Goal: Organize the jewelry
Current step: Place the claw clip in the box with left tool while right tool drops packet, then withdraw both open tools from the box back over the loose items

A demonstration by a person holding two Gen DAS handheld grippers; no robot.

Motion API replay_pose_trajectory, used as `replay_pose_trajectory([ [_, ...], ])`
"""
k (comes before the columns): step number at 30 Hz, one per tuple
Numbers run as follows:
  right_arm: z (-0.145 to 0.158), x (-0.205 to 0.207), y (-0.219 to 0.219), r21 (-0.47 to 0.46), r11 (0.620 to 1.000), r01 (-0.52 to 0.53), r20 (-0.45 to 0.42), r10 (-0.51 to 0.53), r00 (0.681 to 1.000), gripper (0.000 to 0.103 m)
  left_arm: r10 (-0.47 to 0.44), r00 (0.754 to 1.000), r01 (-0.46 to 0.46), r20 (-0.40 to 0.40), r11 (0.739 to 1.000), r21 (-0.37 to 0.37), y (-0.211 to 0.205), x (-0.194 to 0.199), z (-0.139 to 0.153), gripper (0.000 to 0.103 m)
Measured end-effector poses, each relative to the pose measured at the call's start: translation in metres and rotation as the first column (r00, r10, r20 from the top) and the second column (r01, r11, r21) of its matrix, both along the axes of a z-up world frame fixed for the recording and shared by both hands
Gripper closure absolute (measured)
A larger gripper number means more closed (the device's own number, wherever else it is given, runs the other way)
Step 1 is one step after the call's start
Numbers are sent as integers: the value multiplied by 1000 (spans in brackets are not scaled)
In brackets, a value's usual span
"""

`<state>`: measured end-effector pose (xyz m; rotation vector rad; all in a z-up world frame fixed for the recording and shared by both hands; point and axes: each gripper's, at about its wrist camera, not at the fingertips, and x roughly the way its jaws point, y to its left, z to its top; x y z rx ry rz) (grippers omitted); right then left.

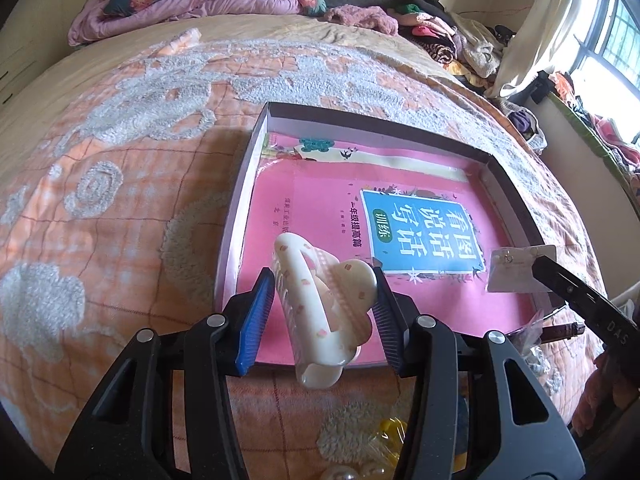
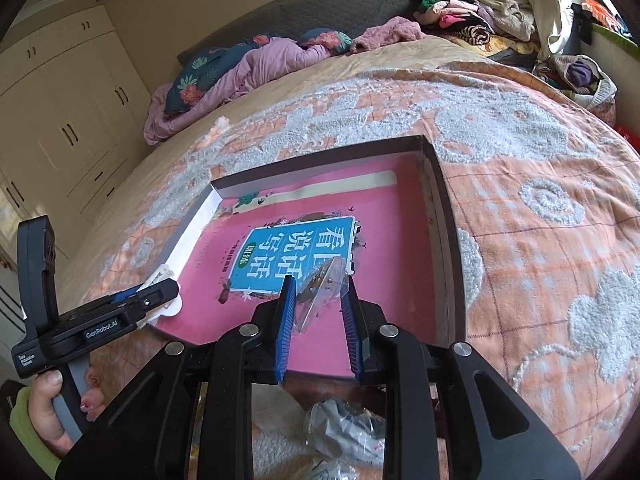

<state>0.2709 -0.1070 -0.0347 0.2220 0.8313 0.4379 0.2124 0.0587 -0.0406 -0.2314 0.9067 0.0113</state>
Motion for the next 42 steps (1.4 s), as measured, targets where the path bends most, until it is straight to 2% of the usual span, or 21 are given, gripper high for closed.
replay_pose_trajectory([
  [3,-6,4,0,-4,1000,6,-18,-6,1000,81,4,1000,-4,-6,1000,9,1,3,-3,63],
  [11,-13,3,-13,-32,999,37,-32,-38,999,72,6,1000,-6,-18,1000,13,4,9,-9,65],
  [14,-13,1,-17,-36,998,49,-29,-50,998,60,4,1000,-4,-19,1000,15,4,10,-10,65],
  [24,13,-24,-37,-27,996,87,44,-86,995,34,13,1000,-13,-16,1000,13,5,9,-8,65],
  [27,23,-32,-44,-9,995,96,63,-95,993,27,18,1000,-18,-5,1000,11,5,6,-2,54],
  [30,32,-40,-49,2,995,96,78,-96,992,23,21,1000,-21,14,1000,15,4,-1,7,51],
  [32,37,-45,-52,11,995,101,90,-101,991,19,23,999,-23,25,1000,18,3,-5,13,43],
  [37,51,-55,-59,27,994,107,115,-109,987,18,30,997,-33,67,999,34,1,-20,33,25],
  [42,61,-68,-61,36,994,102,134,-106,985,18,30,995,-33,97,999,34,-3,-36,49,14],
])
